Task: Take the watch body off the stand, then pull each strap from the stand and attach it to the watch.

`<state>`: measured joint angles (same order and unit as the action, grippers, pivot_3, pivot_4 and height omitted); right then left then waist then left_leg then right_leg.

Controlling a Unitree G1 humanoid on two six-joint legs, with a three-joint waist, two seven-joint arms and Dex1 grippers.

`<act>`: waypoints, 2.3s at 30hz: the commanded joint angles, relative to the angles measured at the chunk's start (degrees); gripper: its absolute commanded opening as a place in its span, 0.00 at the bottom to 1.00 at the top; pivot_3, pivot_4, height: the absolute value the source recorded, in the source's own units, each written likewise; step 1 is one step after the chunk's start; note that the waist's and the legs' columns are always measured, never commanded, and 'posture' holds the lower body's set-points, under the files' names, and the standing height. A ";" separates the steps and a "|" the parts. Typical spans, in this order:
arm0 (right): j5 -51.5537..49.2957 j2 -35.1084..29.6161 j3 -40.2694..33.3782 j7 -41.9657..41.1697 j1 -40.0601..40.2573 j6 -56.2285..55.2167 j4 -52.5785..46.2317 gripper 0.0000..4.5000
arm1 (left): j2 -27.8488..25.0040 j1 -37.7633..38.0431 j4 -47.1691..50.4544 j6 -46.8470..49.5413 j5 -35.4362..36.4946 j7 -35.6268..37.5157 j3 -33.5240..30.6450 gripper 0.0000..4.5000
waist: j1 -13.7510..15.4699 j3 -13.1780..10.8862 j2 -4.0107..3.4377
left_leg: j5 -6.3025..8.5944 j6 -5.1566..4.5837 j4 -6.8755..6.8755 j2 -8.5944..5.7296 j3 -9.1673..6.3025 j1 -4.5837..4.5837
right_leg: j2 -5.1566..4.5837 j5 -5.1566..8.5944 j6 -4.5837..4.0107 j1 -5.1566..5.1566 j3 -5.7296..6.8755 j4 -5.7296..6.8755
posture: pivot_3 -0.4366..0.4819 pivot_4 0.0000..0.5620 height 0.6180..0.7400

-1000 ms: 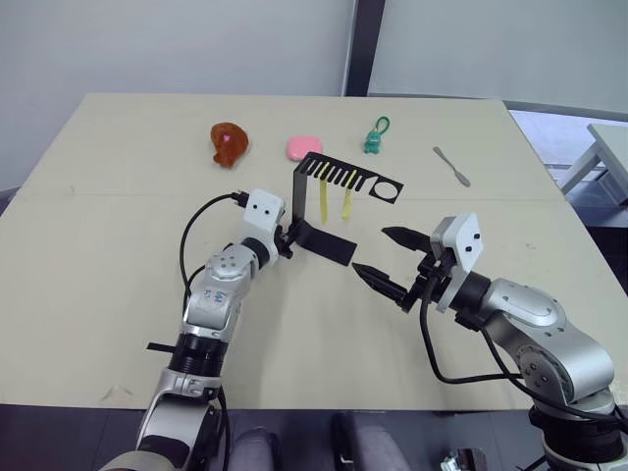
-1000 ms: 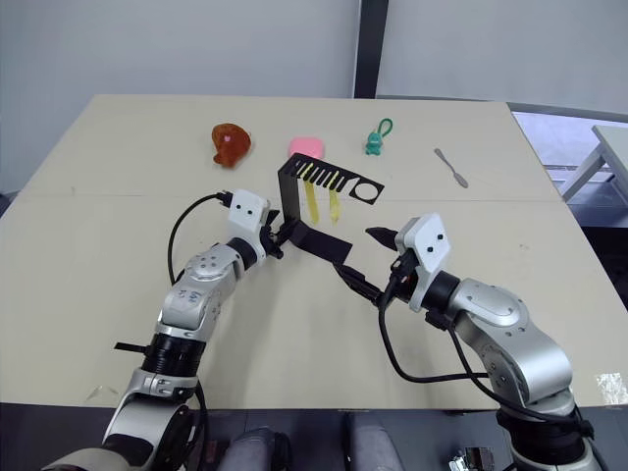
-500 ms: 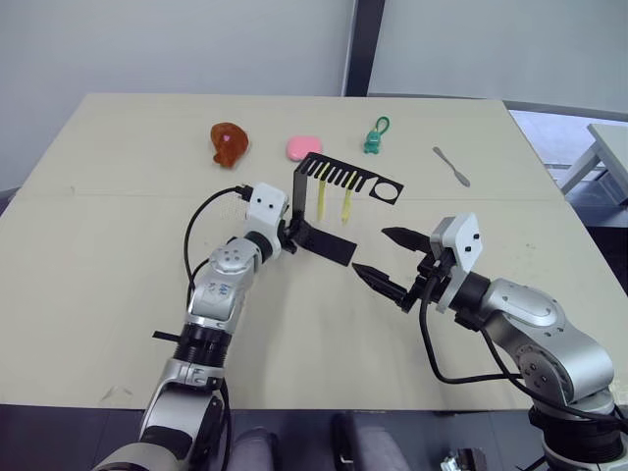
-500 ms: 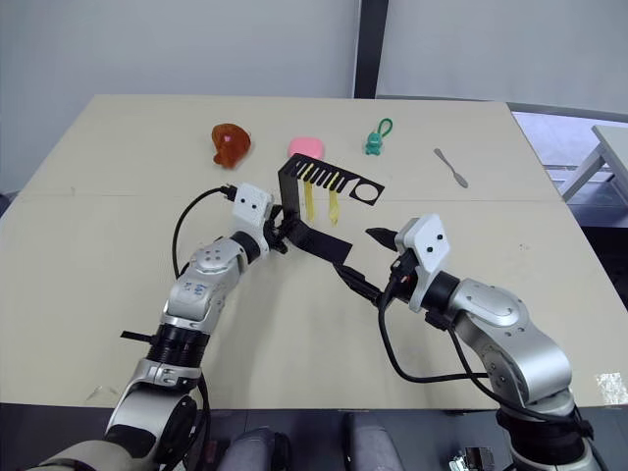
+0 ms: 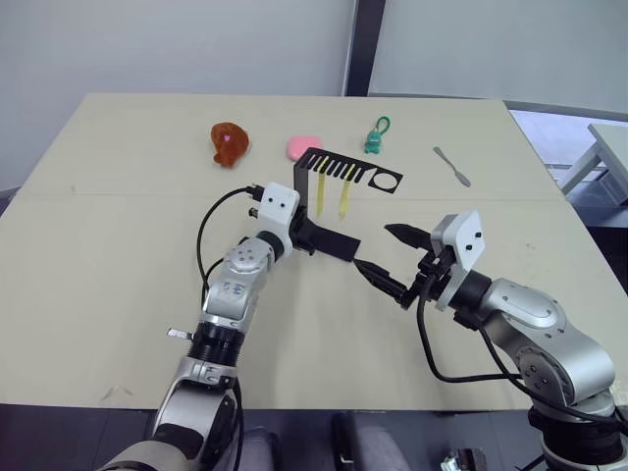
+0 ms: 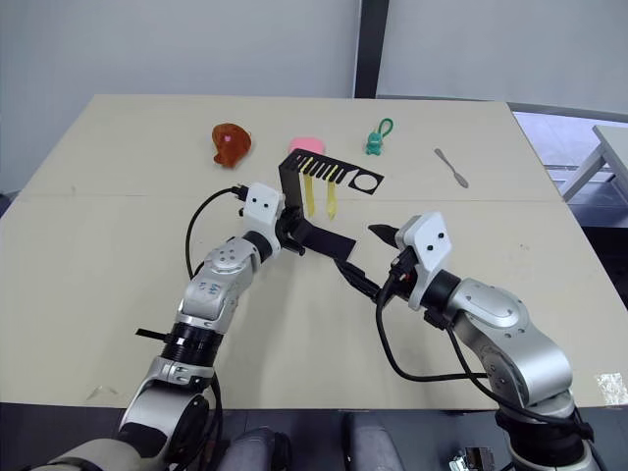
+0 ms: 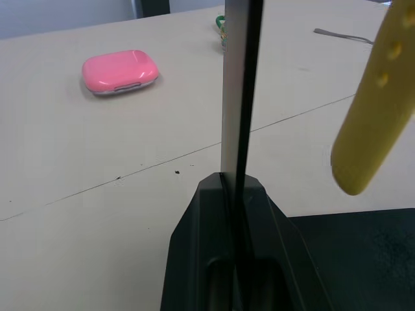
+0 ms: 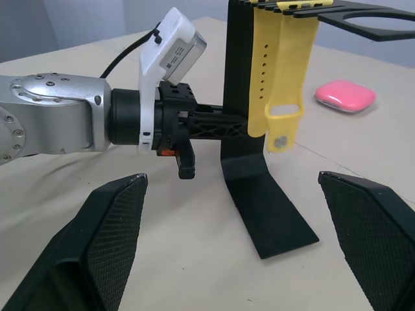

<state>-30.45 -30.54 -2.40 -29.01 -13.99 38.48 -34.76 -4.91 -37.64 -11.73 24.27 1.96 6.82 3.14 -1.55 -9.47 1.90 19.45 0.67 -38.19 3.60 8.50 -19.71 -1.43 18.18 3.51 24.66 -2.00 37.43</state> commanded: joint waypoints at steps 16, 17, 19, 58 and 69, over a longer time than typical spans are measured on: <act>11.02 17.75 8.10 25.97 -9.92 10.89 -1.39 1.00 | 2.86 0.09 0.70 -3.00 -1.22 -2.86 0.30 0.02 | -0.04 0.00 -0.01 | -0.02 0.03 -0.01 0.01 0.04 -0.11 | -0.01 0.00 -0.01 0.16 0.00 0.02 | 0.48 0.27 1.00; 11.68 19.24 8.41 26.85 -10.92 10.73 -0.30 1.00 | 2.87 0.12 0.63 -3.25 -1.26 -2.80 0.36 0.02 | -0.05 0.00 0.00 | -0.02 0.03 -0.01 0.00 0.05 -0.11 | -0.01 0.00 -0.01 0.17 0.01 0.03 | 0.48 0.27 1.00; 13.11 21.75 9.06 28.20 -12.77 10.29 1.94 1.00 | 2.79 0.18 0.60 -3.82 -1.41 -2.51 0.63 0.02 | -0.09 0.00 -0.01 | -0.02 0.03 -0.01 0.01 0.05 -0.11 | -0.01 0.00 -0.01 0.19 0.01 0.04 | 0.48 0.27 1.00; 31.08 22.31 16.62 23.89 -16.51 0.34 6.70 0.01 | 3.57 -0.94 -2.63 -6.71 -1.29 -2.45 -0.12 0.00 | -0.25 0.00 -0.01 | -0.05 0.03 -0.22 0.00 0.11 -0.62 | -0.03 0.00 0.00 0.79 0.00 0.30 | 0.48 0.27 1.00; 21.42 14.15 8.47 12.74 -6.14 9.00 -6.21 0.01 | 2.89 -1.34 -2.02 -5.46 -0.86 -0.49 -0.07 0.00 | -0.15 0.00 -0.01 | -0.05 0.03 -0.22 -0.02 0.10 -0.62 | -0.02 0.00 0.00 0.79 0.00 0.30 | 0.48 0.27 1.00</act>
<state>-6.29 -16.00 8.42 -13.64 -20.13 47.03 -37.07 -2.21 -37.79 -14.77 18.80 0.62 5.43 3.13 -1.70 -9.46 1.89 19.40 0.70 -38.40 3.59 8.60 -20.32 -1.43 18.18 3.50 25.45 -2.01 37.73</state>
